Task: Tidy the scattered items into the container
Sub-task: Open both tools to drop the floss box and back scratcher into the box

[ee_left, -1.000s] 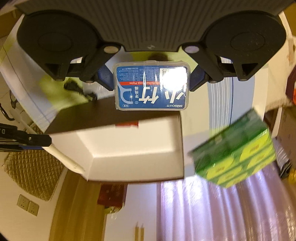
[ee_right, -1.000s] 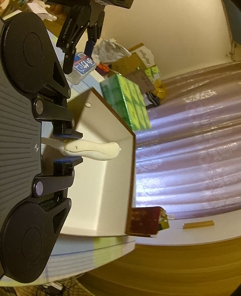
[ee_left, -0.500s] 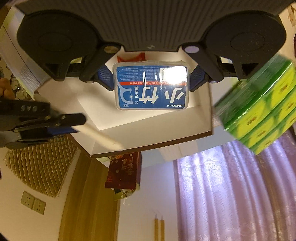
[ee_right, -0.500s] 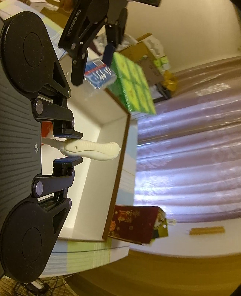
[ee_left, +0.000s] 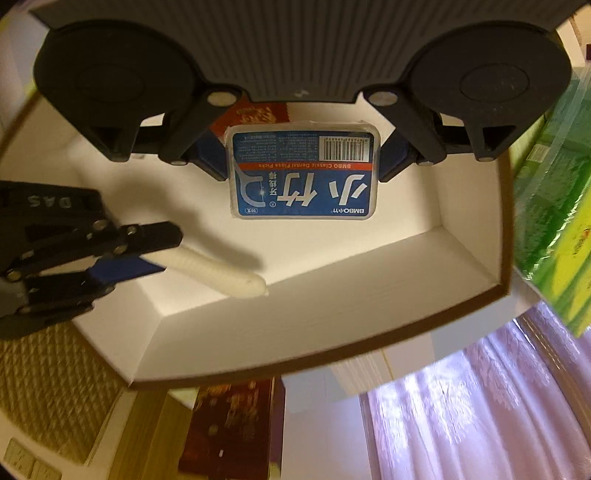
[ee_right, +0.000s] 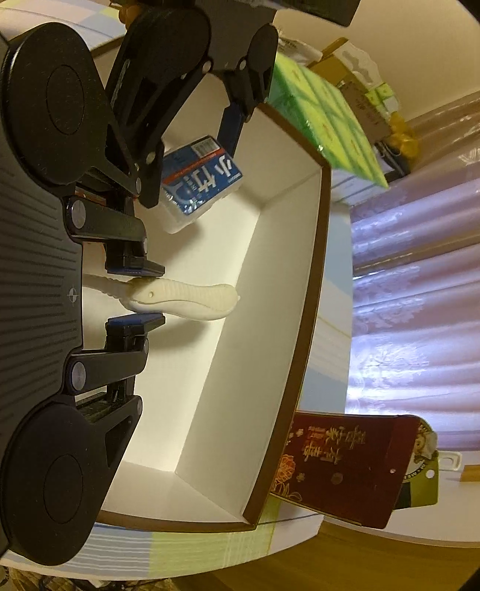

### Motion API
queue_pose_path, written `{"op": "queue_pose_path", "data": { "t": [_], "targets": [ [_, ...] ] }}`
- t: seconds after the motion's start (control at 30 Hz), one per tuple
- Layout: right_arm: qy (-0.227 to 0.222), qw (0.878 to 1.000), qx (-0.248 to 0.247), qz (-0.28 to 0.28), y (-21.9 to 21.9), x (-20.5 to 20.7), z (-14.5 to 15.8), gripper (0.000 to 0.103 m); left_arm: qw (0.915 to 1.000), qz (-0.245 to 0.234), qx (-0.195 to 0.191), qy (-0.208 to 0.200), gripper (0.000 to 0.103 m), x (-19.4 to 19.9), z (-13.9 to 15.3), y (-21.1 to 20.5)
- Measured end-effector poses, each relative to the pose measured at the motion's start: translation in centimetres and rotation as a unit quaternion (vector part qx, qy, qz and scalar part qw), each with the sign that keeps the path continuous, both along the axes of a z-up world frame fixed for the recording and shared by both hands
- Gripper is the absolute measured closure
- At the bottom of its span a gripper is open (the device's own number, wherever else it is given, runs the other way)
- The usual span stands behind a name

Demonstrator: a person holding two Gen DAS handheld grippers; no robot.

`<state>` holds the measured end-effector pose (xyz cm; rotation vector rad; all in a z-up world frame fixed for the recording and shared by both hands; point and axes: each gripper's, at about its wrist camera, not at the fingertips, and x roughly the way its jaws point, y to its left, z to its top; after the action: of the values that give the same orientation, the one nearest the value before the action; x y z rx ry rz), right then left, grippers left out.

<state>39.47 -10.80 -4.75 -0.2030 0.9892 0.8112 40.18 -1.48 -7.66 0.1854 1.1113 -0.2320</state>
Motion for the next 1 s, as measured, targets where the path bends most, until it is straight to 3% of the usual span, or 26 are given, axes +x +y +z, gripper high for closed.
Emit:
{"op": "queue_pose_path", "data": {
  "t": [0.33, 0.73, 0.77, 0.8, 0.87, 1.0],
  "targets": [
    [0.021, 1.000, -0.015, 0.002, -0.1, 1.7, -1.6, 0.080, 0.9996, -0.011, 0.011, 0.025, 0.018, 1.7, -2.8, -0.9],
    [0.029, 0.998, -0.029, 0.045, 1.1, 1.8, -2.5, 0.079, 0.9998, -0.013, 0.015, 0.006, 0.015, 1.0, -1.3, -0.4],
    [0.027, 0.998, -0.031, 0.053, 1.2, 1.7, -2.5, 0.072, 0.9998, -0.012, 0.016, 0.007, 0.015, 0.9, -1.3, -0.3],
    [0.018, 0.998, -0.034, 0.055, 1.1, 1.4, -2.3, 0.033, 0.9997, -0.011, 0.018, 0.009, 0.015, 0.8, -1.3, -0.3],
    [-0.033, 0.998, -0.027, 0.048, 0.5, 0.5, -1.3, 0.001, 0.9995, -0.011, 0.029, 0.011, 0.015, 0.7, -1.3, -0.3],
    [-0.030, 0.998, -0.020, 0.060, -0.5, -0.2, 0.0, 0.001, 0.9994, -0.011, 0.031, 0.013, 0.015, 0.1, -1.1, 0.0]
  ]
}}
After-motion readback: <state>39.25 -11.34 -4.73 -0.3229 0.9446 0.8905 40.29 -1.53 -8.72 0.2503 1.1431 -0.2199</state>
